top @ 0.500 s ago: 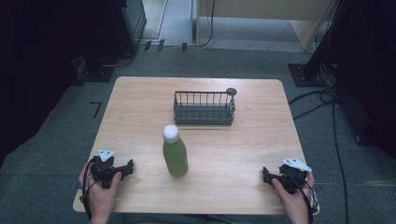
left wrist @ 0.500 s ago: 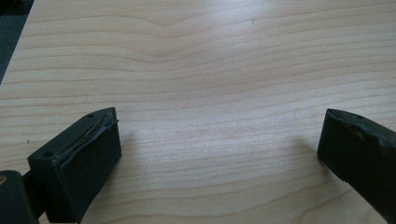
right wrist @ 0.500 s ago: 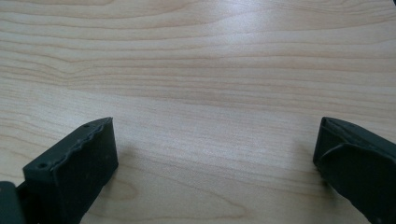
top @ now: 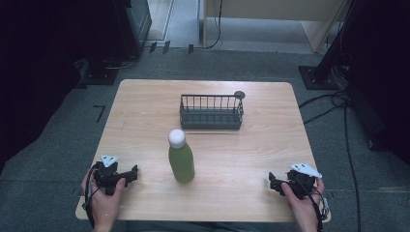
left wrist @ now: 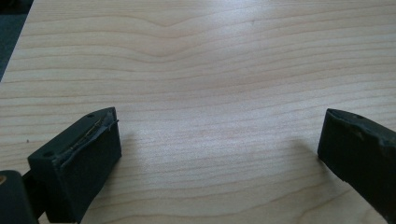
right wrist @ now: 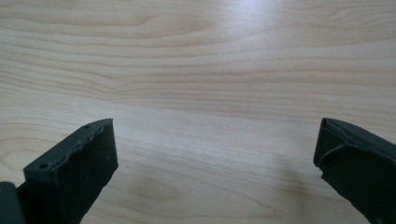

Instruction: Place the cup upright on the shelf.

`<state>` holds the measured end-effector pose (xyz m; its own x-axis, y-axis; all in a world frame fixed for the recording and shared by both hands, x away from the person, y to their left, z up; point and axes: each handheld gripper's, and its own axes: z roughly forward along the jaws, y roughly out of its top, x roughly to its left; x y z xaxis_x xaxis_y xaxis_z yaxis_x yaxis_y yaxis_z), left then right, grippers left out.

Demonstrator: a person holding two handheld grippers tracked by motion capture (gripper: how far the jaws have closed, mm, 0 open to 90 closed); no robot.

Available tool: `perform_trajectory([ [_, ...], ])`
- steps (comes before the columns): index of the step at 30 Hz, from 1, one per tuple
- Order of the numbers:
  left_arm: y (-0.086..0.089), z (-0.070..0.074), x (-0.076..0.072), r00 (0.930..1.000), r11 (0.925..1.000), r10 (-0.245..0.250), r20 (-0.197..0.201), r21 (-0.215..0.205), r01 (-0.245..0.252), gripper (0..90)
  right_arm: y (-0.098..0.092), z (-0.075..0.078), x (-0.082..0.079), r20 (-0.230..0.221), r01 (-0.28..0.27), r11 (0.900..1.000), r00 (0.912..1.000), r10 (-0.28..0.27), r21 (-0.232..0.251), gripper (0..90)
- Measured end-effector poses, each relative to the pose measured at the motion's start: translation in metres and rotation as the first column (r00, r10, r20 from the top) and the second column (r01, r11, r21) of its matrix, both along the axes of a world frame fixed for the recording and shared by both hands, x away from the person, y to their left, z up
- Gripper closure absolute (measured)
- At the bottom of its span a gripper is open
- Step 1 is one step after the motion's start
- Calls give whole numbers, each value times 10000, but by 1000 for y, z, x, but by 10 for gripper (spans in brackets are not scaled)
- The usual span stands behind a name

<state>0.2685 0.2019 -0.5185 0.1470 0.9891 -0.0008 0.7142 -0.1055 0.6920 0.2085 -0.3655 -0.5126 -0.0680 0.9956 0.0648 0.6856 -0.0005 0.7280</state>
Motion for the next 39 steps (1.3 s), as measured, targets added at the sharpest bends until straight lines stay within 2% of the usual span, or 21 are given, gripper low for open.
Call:
perform_trajectory([
  [8, 1, 0, 0, 10000, 10000, -15, 2, -64, 15, 1, 19, 12, -1, 407, -492, 9987, 9980, 486, 120, 0],
  [14, 0, 0, 0, 10000, 10000, -5, -2, 3, 5, 1, 46, 24, 1, 634, -1121, 9931, 9919, 1099, 332, 0],
  [16, -1, 0, 0, 10000, 10000, 6, -16, 59, -6, 1, 56, 27, 2, 690, -1459, 9889, 9872, 1437, 275, 0],
  [17, -1, 0, 0, 10000, 10000, 6, -16, 59, -6, 1, 56, 27, 2, 690, -1459, 9889, 9872, 1437, 275, 0],
  [18, -1, 0, 0, 10000, 9999, 2, -21, 108, -1, 1, 66, 30, 3, 734, -1698, 9851, 9832, 1674, 279, 0],
  [27, -1, 0, 0, 10000, 9999, -14, -20, 119, 14, 1, 109, 39, 9, 950, -2610, 9643, 9620, 2559, 452, 0],
  [32, -1, 0, 0, 10000, 9999, -16, -22, 122, 16, 1, 135, 42, 9, 1067, -3309, 9415, 9403, 3233, 636, 0],
  [39, -1, 0, 0, 10000, 9999, -18, -19, 120, 18, 1, 164, 46, 10, 1181, -3924, 9170, 9162, 3829, 715, 0],
])
